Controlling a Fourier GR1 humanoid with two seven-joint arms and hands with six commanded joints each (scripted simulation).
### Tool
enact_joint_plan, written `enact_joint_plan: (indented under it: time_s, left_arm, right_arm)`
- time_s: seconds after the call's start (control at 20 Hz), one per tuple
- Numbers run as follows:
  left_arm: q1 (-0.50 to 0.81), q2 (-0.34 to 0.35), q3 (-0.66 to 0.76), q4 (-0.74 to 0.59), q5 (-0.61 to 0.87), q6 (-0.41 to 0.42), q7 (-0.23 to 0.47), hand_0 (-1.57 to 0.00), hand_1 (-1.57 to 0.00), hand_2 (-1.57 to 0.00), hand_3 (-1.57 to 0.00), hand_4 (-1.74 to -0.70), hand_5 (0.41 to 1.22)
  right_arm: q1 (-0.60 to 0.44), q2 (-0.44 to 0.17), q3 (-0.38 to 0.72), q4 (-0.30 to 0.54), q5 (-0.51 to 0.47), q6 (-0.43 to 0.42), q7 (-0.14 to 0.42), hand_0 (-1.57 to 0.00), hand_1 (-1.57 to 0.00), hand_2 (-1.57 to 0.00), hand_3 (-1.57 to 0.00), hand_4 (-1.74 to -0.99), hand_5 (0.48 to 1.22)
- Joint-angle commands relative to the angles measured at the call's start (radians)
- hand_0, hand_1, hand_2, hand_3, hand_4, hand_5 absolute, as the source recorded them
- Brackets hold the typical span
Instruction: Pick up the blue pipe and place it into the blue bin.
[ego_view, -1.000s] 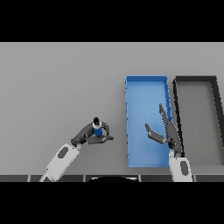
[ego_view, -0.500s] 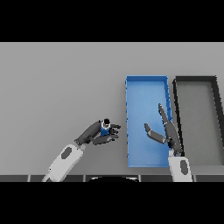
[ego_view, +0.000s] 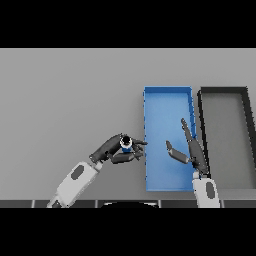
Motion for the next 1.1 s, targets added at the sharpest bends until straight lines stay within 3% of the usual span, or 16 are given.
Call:
enact_joint_plan:
  time_s: [0.0,0.4,0.5,0.6,0.65,0.75,0.9,1.05]
  left_arm:
    - [-0.004,0.000,0.000,0.002,0.000,0.000,0.014,-1.56,-1.56,-1.57,-1.44,-1.73,1.219]
    - [0.004,0.002,-0.013,-0.013,-0.010,0.006,0.066,-1.57,-1.57,-1.57,-1.44,-1.73,1.220]
    - [-0.013,0.001,-0.005,-0.001,-0.007,0.002,0.064,-1.57,-1.57,-1.57,-1.44,-1.73,1.220]
    - [-0.010,0.010,0.004,-0.002,0.002,-0.002,0.060,-1.57,-1.57,-1.57,-1.44,-1.73,1.221]
    - [-0.008,0.012,0.000,0.000,-0.002,-0.006,0.052,-1.57,-1.57,-1.57,-1.44,-1.73,1.221]
    - [-0.003,0.014,-0.001,-0.005,0.004,-0.013,0.047,-1.57,-1.57,-1.57,-1.44,-1.73,1.221]
    - [-0.005,0.006,-0.010,-0.010,-0.004,-0.008,0.044,-1.57,-1.57,-1.57,-1.44,-1.73,1.221]
    - [-0.007,0.003,-0.020,0.000,-0.030,0.000,0.048,-1.57,-1.57,-1.57,-1.44,-1.73,1.221]
  right_arm:
    - [0.004,0.003,0.001,-0.005,-0.006,0.003,-0.011,0.00,0.00,0.00,0.00,-1.273,0.688]
    - [-0.057,-0.031,-0.019,0.046,-0.048,0.060,0.009,0.00,0.00,0.00,0.00,-1.243,0.687]
    - [-0.065,-0.035,-0.021,0.048,-0.058,0.071,-0.021,0.00,0.00,0.00,0.00,-1.213,0.684]
    - [-0.070,-0.039,-0.036,0.030,-0.170,0.158,-0.059,0.00,0.00,0.00,0.00,-1.225,0.647]
    - [-0.081,-0.046,-0.036,0.001,-0.235,0.212,-0.051,0.00,0.00,0.00,0.00,-1.231,0.620]
    - [-0.100,-0.082,-0.042,-0.078,-0.368,0.284,0.038,0.00,0.00,0.00,0.00,-1.254,0.554]
    - [-0.164,-0.144,-0.025,-0.159,-0.544,0.383,0.165,0.00,0.00,0.00,0.00,-1.313,0.517]
    - [-0.262,-0.197,0.017,-0.206,-0.638,0.452,0.258,0.00,0.00,0.00,0.00,-1.335,0.507]
